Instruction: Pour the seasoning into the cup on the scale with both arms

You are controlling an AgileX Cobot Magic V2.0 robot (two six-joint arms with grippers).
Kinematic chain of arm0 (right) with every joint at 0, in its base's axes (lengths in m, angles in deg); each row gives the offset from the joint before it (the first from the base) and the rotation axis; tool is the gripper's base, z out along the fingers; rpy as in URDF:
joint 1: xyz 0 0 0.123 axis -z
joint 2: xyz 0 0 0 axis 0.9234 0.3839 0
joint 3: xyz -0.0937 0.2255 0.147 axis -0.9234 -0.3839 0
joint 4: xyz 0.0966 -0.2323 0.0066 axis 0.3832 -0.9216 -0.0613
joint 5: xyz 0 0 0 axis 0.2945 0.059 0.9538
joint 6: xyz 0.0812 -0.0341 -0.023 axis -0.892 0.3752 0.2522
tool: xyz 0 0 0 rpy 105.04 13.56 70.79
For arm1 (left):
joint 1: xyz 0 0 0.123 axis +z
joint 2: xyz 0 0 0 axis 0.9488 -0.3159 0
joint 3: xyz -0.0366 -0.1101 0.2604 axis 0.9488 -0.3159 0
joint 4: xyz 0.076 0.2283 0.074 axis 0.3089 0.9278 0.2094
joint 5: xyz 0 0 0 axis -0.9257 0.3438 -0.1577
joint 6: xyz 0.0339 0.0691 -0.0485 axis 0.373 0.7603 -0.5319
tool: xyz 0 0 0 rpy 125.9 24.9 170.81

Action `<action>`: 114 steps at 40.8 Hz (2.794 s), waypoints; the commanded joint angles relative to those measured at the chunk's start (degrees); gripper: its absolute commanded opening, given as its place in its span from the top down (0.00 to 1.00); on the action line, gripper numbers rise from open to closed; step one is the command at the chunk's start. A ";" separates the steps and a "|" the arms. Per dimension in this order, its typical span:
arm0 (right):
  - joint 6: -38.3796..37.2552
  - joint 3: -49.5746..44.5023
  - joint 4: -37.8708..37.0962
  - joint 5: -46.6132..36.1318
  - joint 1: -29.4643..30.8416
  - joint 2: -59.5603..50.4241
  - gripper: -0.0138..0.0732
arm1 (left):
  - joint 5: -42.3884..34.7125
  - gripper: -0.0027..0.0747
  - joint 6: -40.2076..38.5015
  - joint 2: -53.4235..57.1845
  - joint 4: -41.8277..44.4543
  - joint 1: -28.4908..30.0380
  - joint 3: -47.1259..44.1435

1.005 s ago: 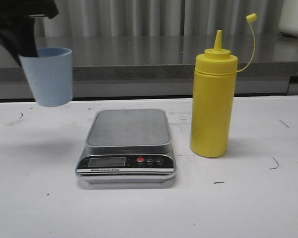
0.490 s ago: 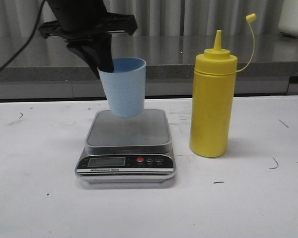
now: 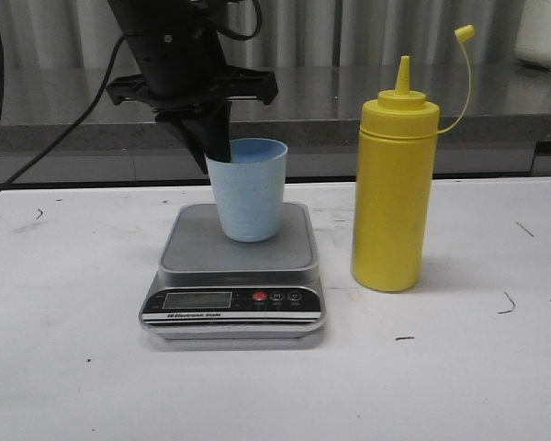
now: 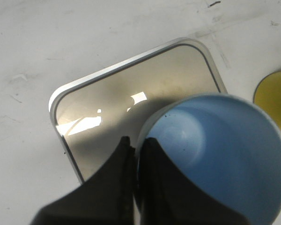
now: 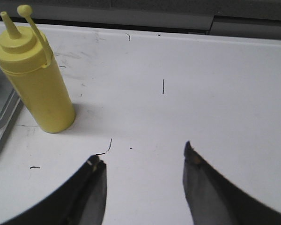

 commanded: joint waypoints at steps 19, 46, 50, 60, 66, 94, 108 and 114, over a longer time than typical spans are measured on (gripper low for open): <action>0.44 2.07 -0.39 -3.71 0.11 0.31 0.38 | 0.44 0.35 -0.53 6.93 -0.35 -0.39 1.71; 0.44 2.07 -0.39 -3.71 0.11 0.31 0.38 | -7.73 0.43 1.92 48.76 4.60 -0.39 -31.13; 0.44 2.07 -0.39 -3.71 0.11 0.31 0.38 | -9.65 0.43 1.92 55.09 4.60 -0.39 -36.97; 0.44 2.07 -0.39 -3.71 0.11 0.31 0.38 | -10.38 0.43 1.92 66.37 4.60 -0.39 -46.89; 0.44 2.07 -0.39 -3.71 0.11 0.31 0.38 | -10.50 0.43 1.92 70.47 4.60 -0.39 -49.82; 0.49 2.07 -0.38 -5.18 0.11 0.31 0.33 | -10.50 0.43 1.92 71.29 4.60 -0.39 -50.00; 3.79 2.07 0.30 -10.25 -4.51 0.39 0.16 | -10.50 0.43 1.92 71.29 4.60 -0.39 -50.00; 4.06 2.07 0.50 -10.02 -12.17 2.22 0.16 | -10.50 0.43 1.92 71.29 4.60 -0.39 -50.00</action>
